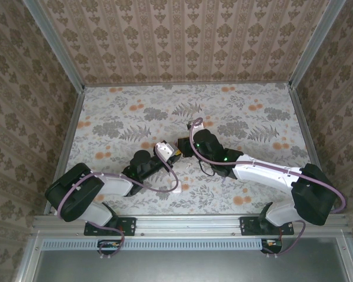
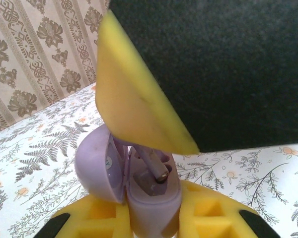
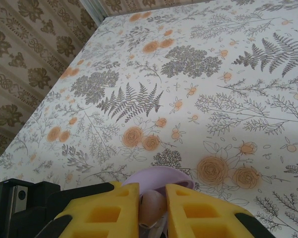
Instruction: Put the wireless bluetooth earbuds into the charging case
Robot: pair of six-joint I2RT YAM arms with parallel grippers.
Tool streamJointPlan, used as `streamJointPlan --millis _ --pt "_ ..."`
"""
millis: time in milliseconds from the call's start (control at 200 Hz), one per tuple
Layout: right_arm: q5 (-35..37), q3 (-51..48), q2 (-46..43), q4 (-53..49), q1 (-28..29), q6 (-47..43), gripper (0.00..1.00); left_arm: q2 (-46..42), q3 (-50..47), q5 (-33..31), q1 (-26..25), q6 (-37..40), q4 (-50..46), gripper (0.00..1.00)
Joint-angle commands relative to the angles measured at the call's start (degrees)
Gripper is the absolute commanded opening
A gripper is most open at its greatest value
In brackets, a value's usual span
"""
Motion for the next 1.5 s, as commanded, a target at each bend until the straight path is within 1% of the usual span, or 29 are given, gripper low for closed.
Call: streamJointPlan --millis 0,450,695,830,1035,1225,1245,1305,1495 --pt "1.8 -1.7 1.8 -5.8 -0.9 0.6 0.2 -1.4 0.9 0.1 0.0 -1.3 10.0 0.1" --pt "-0.4 -2.0 2.1 -5.1 -2.3 1.8 0.21 1.1 1.7 1.6 0.2 -3.6 10.5 0.1" --pt "-2.7 -3.4 2.3 -2.2 -3.3 2.7 0.22 1.2 1.8 1.5 0.4 -3.3 10.5 0.09" --pt "-3.4 -3.8 2.4 -0.8 -3.3 3.2 0.21 1.2 2.0 1.7 0.7 -3.4 10.5 0.09" --pt "-3.6 -4.6 0.4 -0.5 -4.3 3.1 0.18 1.2 1.3 1.3 1.0 -3.9 10.5 0.1" --pt "-4.5 -5.6 -0.4 -0.7 -5.4 3.4 0.18 0.8 0.1 0.7 1.6 -4.3 10.6 0.09" --pt "-4.5 -5.7 -2.2 -0.7 -5.4 3.5 0.18 0.7 0.0 0.6 1.7 -4.4 10.5 0.1" --pt "-4.7 -6.1 -3.0 -0.5 -5.6 3.4 0.18 0.8 -0.3 0.6 1.8 -4.5 10.5 0.1" --pt "-7.4 -8.2 -5.9 3.8 -6.2 -0.8 0.18 0.4 -0.8 1.8 2.7 -5.6 10.4 0.1"
